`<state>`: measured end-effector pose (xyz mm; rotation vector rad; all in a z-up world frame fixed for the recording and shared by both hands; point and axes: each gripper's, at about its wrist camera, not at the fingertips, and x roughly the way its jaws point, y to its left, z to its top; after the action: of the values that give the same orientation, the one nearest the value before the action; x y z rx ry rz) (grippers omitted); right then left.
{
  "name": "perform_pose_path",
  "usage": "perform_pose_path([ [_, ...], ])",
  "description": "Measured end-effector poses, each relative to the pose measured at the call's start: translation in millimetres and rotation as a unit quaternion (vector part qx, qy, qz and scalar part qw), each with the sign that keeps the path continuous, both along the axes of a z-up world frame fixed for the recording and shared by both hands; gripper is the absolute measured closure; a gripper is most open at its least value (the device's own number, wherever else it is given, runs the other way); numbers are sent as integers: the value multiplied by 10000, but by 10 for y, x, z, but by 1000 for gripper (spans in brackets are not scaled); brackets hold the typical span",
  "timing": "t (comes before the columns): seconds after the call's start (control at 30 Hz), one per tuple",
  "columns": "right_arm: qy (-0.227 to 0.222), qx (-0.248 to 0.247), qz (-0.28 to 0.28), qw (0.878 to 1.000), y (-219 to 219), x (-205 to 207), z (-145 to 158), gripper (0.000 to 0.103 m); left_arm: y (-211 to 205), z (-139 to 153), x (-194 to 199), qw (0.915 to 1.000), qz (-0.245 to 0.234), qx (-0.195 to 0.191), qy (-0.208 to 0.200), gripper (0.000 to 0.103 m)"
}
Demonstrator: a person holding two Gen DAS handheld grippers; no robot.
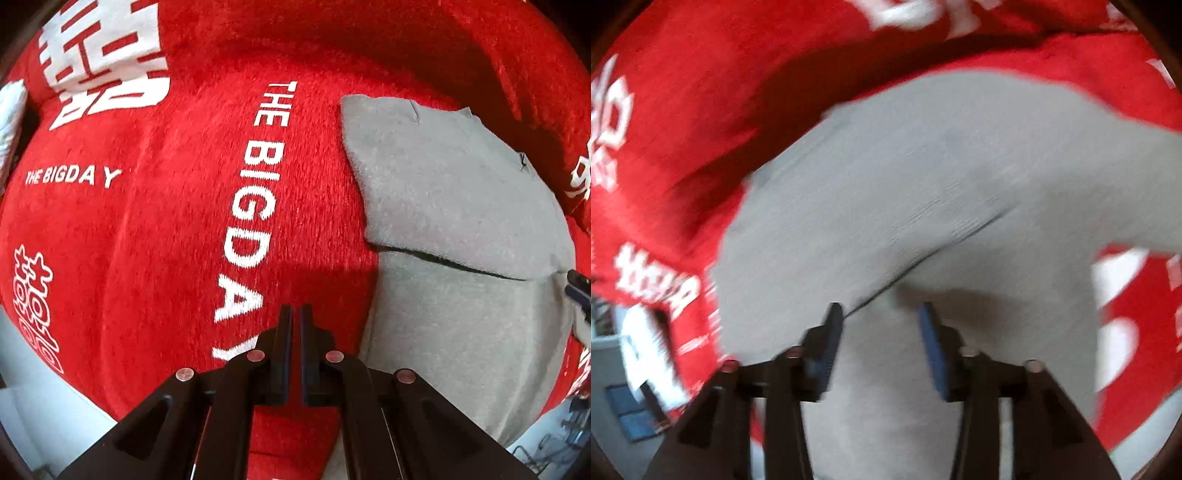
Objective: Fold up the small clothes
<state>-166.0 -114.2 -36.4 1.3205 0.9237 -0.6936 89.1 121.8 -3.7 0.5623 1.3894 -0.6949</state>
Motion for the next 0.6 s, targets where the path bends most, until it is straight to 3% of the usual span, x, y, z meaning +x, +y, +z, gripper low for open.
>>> perform_pose_path([
  [0.17, -945, 726, 607, 9910, 483, 789, -143, 52, 66, -58, -7, 10000, 54, 15, -44, 99],
  [0.37, -1260, 1006, 932, 9825, 894, 1774, -432, 52, 277, -139, 80, 9993, 375, 44, 27, 98],
  [0.5, -1415, 1165, 701, 9806, 882, 2093, -548, 51, 408, -154, 128, 9988, 481, 49, 30, 98],
  [0.6, -2058, 1662, 198, 9642, 810, 2075, -585, 50, 507, -154, 183, 9982, 600, 17, 83, 98],
])
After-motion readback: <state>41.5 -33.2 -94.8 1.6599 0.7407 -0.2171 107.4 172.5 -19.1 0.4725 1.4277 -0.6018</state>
